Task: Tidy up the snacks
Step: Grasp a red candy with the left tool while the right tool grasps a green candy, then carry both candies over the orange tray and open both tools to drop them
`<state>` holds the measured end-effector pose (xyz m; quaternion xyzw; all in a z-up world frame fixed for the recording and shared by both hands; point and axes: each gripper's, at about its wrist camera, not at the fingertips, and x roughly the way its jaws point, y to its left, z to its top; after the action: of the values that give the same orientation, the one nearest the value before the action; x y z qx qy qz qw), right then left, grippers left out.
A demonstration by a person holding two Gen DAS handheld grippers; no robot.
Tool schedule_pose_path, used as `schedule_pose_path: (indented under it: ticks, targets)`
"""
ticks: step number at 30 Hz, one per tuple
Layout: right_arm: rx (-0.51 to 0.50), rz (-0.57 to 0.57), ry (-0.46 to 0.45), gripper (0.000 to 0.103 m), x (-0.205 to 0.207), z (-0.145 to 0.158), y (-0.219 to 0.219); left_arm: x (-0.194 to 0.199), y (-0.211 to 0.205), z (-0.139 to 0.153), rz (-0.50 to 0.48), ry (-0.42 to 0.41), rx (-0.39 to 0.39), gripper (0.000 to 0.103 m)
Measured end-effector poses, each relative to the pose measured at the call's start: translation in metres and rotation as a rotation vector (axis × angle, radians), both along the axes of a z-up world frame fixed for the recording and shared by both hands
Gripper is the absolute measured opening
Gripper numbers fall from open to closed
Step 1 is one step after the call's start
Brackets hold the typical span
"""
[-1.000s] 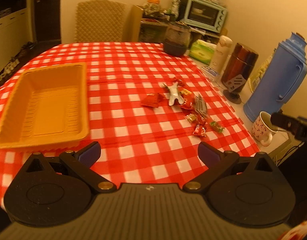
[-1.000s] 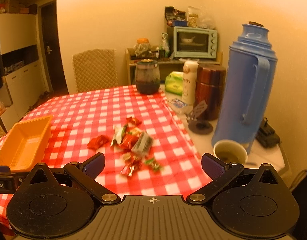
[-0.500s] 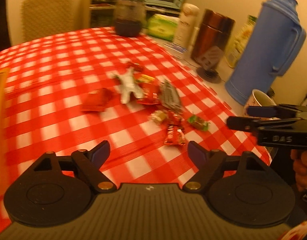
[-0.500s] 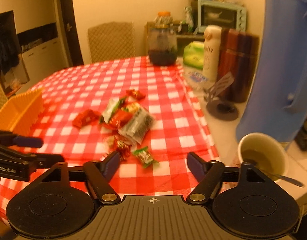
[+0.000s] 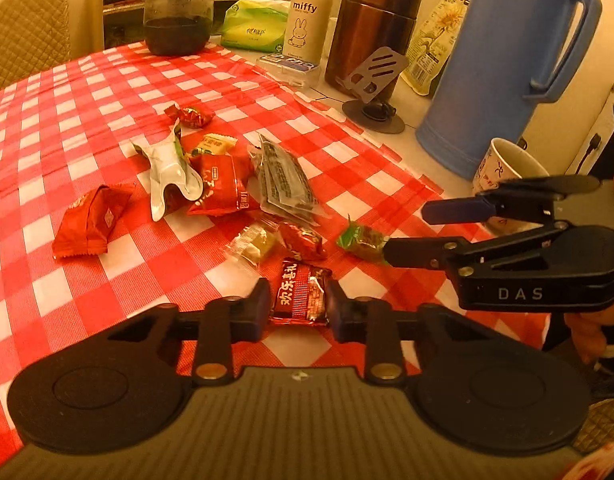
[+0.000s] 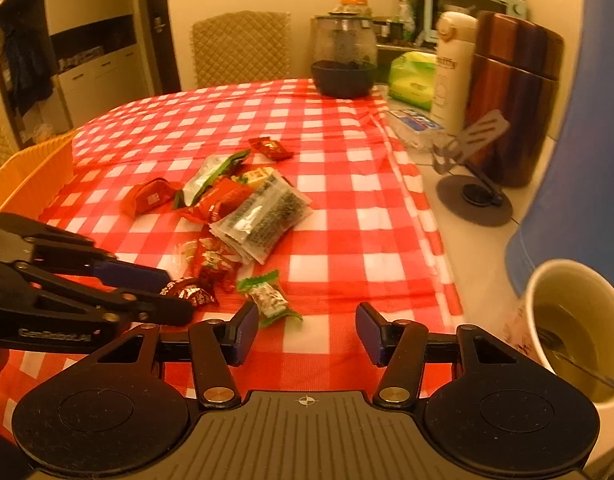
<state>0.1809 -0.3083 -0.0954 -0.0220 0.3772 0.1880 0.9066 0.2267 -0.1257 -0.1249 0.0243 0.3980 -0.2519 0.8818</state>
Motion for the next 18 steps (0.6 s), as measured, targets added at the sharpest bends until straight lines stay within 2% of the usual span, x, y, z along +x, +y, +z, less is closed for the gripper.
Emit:
schedule_pose_path:
  ticks: [6, 10, 14, 18]
  targets:
    - [-0.031, 0.052, 0.004, 0.041, 0.012, -0.006, 0.018, -0.004, 0.014, 0.004, 0.007, 0.010, 0.004, 0.024]
    - [-0.060, 0.080, 0.004, 0.021, 0.013, -0.010, 0.027, -0.010, 0.027, 0.008, 0.015, 0.017, 0.011, 0.024]
    - [-0.064, 0.060, 0.008, 0.020, 0.006, -0.005, 0.030, -0.017, 0.041, 0.017, 0.046, 0.012, -0.002, 0.024]
    - [-0.054, 0.023, 0.004, 0.020, -0.007, 0.014, 0.030, -0.028, 0.053, 0.033, 0.086, -0.017, -0.017, 0.024]
